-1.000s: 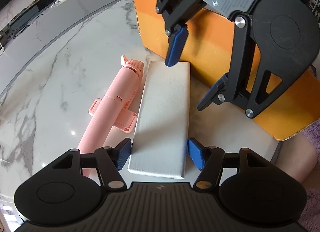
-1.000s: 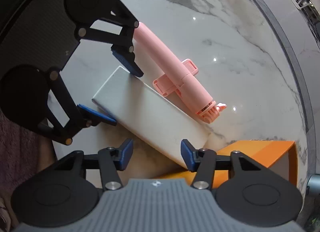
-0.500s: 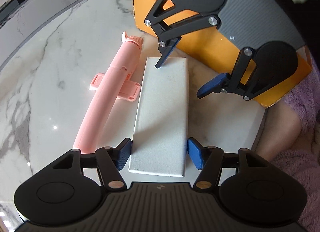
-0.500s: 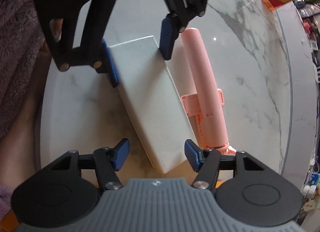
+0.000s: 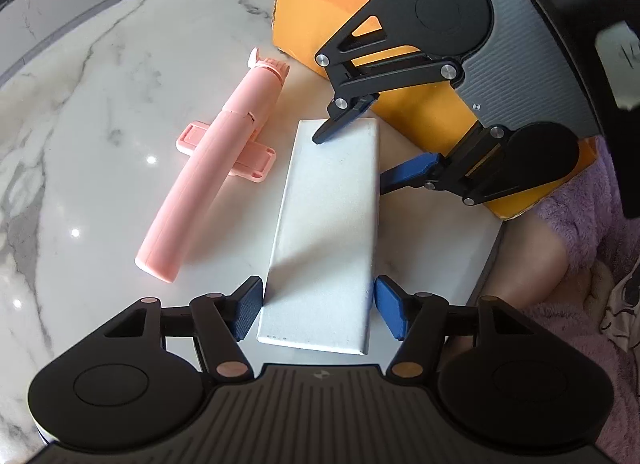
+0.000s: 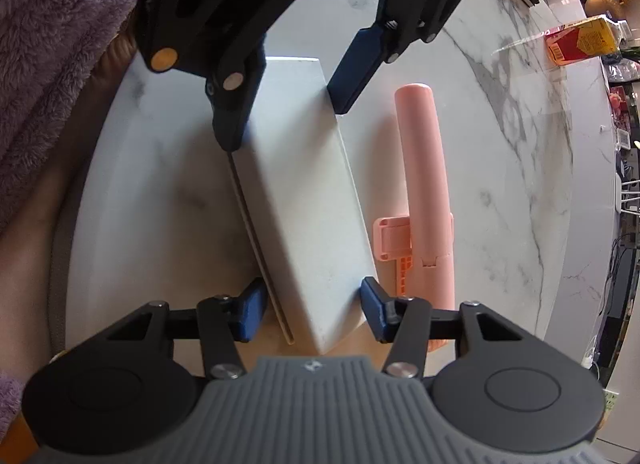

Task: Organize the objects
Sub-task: 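Grasp the white rectangular case with right gripper, left gripper steadying it, then lift the white case and carry it over the box with both grippers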

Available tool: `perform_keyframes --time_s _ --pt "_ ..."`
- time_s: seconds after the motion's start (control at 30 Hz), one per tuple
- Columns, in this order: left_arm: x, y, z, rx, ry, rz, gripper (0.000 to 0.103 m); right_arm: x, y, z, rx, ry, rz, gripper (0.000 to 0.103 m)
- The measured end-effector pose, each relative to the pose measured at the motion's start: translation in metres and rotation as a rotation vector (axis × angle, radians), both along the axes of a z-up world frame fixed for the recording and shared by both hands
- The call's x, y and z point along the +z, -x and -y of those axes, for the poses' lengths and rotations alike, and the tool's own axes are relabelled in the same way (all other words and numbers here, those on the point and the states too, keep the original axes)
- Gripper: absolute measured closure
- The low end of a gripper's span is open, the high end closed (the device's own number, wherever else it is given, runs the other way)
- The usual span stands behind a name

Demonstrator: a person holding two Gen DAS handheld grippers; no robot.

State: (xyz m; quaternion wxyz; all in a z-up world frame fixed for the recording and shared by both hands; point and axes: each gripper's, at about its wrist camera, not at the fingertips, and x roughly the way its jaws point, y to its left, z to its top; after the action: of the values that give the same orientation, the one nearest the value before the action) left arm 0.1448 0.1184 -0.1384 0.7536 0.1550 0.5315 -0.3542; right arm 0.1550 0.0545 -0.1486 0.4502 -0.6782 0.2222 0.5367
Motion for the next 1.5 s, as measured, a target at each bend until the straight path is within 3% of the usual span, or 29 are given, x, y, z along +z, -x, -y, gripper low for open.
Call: perform_keyframes --time_s 0.17,0.4,0.53,0.57,0.6,0.8,1.03,1.23,1.5 --pt "0.023 0.010 0.003 -0.023 -0.021 0.086 0.028 0.015 -0.009 -0.002 -0.066 0.012 -0.089 0.058" --pt "0.023 0.034 0.032 -0.148 -0.153 0.202 0.028 0.025 -0.013 0.008 -0.224 0.024 -0.293 0.063" --pt "0.008 0.030 0.042 -0.163 -0.258 0.250 0.043 0.030 -0.028 0.007 -0.330 0.021 -0.402 0.064" --pt "0.006 0.028 0.042 -0.155 -0.264 0.247 0.052 0.030 -0.029 0.008 -0.343 0.019 -0.409 0.064" --pt "0.006 0.024 0.040 -0.148 -0.255 0.228 0.053 0.029 -0.031 0.006 -0.353 0.021 -0.411 0.063" --pt "0.007 0.008 0.031 -0.129 -0.216 0.189 0.054 0.028 -0.016 0.007 -0.324 -0.022 -0.364 0.059" --pt "0.002 0.002 0.036 -0.113 -0.242 0.211 0.056 0.013 0.002 0.011 -0.365 -0.180 -0.189 0.066" --pt "0.025 0.024 0.051 -0.174 -0.309 0.308 0.058 0.030 0.022 0.036 -0.341 -0.286 -0.102 0.067" --pt "0.086 0.059 0.088 -0.278 -0.415 0.537 0.061 0.083 0.046 0.072 -0.285 -0.430 0.092 0.068"
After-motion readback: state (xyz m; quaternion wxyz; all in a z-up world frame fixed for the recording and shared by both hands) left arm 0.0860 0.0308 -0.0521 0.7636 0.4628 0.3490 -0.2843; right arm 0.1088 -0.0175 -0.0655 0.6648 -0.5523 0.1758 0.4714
